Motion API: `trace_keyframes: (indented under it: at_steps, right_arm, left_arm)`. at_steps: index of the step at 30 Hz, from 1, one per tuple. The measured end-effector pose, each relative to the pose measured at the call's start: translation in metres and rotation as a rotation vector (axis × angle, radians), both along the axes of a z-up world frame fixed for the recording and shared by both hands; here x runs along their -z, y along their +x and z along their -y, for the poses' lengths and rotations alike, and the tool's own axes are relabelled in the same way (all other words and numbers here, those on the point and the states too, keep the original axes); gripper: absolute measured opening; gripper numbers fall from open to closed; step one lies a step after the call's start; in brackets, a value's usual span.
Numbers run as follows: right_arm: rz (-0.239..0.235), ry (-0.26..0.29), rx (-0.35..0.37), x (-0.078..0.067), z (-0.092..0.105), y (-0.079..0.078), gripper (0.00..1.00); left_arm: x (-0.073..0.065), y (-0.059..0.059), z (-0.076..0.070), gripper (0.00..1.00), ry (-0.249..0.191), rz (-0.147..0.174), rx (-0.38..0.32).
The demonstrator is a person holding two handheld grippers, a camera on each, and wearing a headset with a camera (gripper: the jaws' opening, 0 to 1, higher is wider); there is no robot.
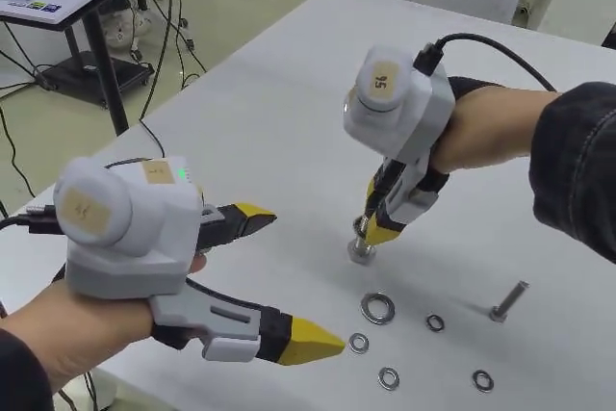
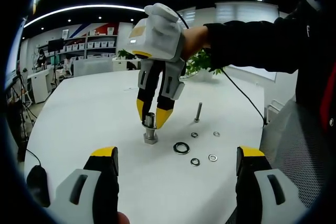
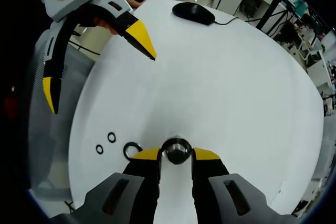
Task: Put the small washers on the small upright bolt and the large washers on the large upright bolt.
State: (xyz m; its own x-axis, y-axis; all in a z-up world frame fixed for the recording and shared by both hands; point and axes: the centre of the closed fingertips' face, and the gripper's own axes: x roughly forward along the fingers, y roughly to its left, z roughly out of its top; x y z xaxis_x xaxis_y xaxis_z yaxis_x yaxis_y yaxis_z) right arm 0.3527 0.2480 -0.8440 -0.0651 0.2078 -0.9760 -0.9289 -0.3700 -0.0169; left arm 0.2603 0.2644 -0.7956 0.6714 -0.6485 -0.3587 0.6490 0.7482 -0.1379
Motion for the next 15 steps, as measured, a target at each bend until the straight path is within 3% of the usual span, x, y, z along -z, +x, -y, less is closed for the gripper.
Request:
trace_keyframes:
  at_steps: [15]
  right_arm:
    - [0.011,-0.028,0.004,0.016,0.000,-0.003,0.23]
  left_arm:
    - [0.000,-0.001,-0.001,0.93,-0.005,-0.001,-0.003]
